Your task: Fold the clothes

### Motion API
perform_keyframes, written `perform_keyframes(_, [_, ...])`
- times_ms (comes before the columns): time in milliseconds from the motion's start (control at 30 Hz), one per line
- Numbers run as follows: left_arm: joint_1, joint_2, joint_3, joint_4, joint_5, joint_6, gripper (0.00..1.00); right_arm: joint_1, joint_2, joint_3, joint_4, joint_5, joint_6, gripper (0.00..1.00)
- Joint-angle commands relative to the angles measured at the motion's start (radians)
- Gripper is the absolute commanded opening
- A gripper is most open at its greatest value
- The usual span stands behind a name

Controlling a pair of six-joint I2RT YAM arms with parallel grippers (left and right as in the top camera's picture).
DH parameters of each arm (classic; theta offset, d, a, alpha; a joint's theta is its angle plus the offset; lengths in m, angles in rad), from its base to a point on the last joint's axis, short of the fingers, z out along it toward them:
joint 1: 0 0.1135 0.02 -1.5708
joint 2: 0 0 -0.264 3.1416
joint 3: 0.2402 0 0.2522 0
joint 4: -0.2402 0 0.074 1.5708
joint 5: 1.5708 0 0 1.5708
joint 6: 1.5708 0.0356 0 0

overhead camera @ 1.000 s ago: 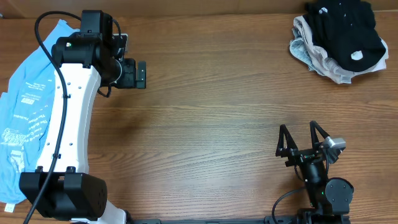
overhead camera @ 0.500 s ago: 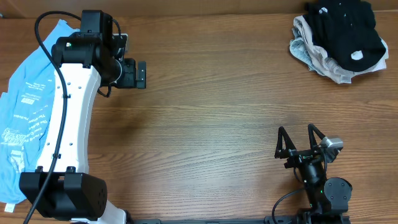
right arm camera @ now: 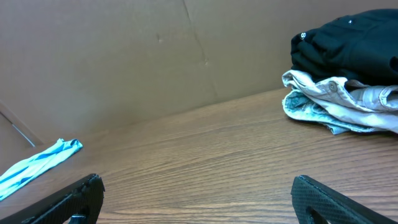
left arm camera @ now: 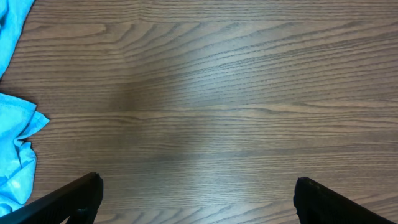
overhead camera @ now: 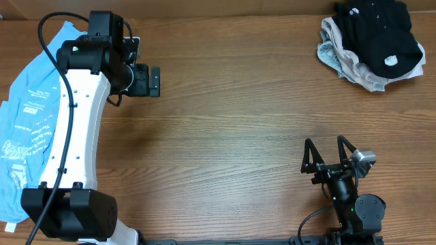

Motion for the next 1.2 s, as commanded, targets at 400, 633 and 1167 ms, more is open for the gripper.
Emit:
perform_keyframes(400, [0.000,0.007,0.011,0.004,-0.004,0.013,1.00,0.005,-0.010,-0.011,0.004,0.000,-0.001,1.00])
perform_keyframes(633, [0.000,0.007,0.011,0.004,-0.003,0.013,1.00,0.005,-0.010,-0.011,0.004,0.000,-0.001,1.00])
perform_keyframes(1167, [0.048,-0.575,-0.517,0.714,0.078,0.027,1.00,0.005,-0.010,-0.011,0.004,0.000,-0.001,1.00])
